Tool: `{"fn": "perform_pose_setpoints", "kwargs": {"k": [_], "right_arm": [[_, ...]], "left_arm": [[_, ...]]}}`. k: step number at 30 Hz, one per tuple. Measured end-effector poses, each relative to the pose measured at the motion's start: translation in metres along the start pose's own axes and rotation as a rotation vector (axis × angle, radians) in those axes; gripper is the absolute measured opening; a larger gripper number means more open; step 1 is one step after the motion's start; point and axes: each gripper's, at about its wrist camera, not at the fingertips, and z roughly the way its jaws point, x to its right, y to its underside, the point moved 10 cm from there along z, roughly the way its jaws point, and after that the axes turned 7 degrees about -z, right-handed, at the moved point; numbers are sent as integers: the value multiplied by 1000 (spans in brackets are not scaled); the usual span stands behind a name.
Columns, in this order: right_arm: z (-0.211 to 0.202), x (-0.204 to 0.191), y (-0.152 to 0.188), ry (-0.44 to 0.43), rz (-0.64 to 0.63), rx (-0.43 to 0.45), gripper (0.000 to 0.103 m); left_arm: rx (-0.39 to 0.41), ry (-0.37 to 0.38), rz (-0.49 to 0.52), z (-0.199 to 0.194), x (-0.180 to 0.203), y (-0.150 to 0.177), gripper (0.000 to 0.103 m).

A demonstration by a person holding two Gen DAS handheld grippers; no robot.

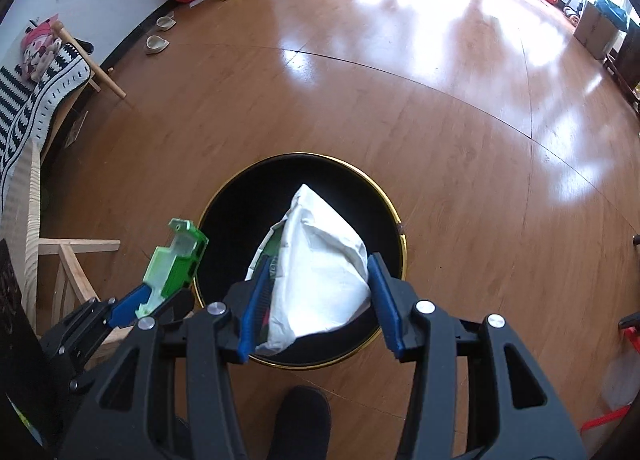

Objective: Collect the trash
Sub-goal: 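Carry both items to the black bin and open both tools to drop them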

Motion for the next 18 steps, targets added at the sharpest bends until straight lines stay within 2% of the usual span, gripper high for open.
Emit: {"fn": "perform_pose_setpoints", "kwargs": {"k": [2,5,10,13,14,15,17,18], "right_arm": [[2,3,-1,4,6,-1,48],[4,6,-1,4,22,4,48],[5,7,-2,-6,31,1,49],[4,4,-3,-12,34,5,49],[3,3,-4,-14,33,6,52],[2,1,-4,-17,32,7,63],[-2,-3,-6,-10,33,20,77],[-5,-6,-7,-10,33,29,78]], "left_arm": [[1,11,12,-2,6,0,37],[17,4,34,-9,13,4,61],[49,-19,49,-21,17,2,63],[72,-28,50,-35,15,1,71],[83,-35,48,-42,12,0,72],[88,-37,44,-46,11,-1,74],[102,-34,25,-62,7,-1,78],[114,-32,13,-72,5,-2,81]]}}
